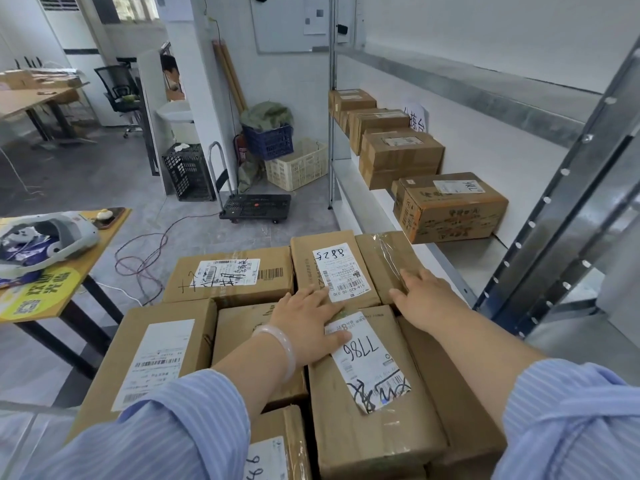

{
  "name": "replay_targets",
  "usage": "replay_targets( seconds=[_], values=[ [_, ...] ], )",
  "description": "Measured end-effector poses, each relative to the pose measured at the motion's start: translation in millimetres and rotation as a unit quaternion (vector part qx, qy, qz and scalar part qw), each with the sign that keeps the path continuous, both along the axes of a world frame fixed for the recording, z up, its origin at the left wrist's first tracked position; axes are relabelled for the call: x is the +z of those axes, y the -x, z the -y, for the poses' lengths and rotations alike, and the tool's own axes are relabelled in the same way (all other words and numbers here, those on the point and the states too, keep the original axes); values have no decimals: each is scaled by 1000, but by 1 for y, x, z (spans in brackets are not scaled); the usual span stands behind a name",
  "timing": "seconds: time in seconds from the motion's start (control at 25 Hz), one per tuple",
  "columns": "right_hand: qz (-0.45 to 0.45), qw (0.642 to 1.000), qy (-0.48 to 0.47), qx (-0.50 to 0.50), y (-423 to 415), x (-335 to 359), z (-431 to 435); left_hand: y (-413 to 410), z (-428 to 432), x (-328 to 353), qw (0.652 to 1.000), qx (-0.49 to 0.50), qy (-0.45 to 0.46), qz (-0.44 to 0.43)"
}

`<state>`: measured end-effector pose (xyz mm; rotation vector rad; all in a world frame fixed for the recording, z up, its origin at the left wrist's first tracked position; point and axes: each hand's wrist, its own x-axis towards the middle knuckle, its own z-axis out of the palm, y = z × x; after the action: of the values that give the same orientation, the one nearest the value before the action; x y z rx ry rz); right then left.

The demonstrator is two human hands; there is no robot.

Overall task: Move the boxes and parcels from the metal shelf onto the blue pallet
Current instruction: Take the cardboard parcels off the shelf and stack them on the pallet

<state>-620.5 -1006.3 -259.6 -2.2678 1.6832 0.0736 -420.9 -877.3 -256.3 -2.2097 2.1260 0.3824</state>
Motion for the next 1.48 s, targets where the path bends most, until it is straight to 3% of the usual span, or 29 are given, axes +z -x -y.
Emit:
replay_targets(
  seconds=[0.28, 0.56, 0.72, 1.08, 1.28, 1.48],
  values=[
    [75, 997, 9, 4, 32, 10, -8, 11, -9, 4, 1000, 1, 24, -6],
    [80, 996, -19, -33, 111, -4, -68, 41, -53, -2, 995, -66, 67, -25],
    [128, 990, -39, -48, 110, -11, -81, 40, -57, -3, 997, -75, 35, -8],
    [146, 987, -35, -53, 100, -9, -86, 37, -61, -2, 998, -63, 20, 10],
    [278, 945, 5, -171, 122, -16, -109, 44, -74, -3, 997, -70, 42, -12],
    [295, 906, -123, -277, 137, -28, -124, 46, -81, -8, 997, -74, 35, 5]
  ],
)
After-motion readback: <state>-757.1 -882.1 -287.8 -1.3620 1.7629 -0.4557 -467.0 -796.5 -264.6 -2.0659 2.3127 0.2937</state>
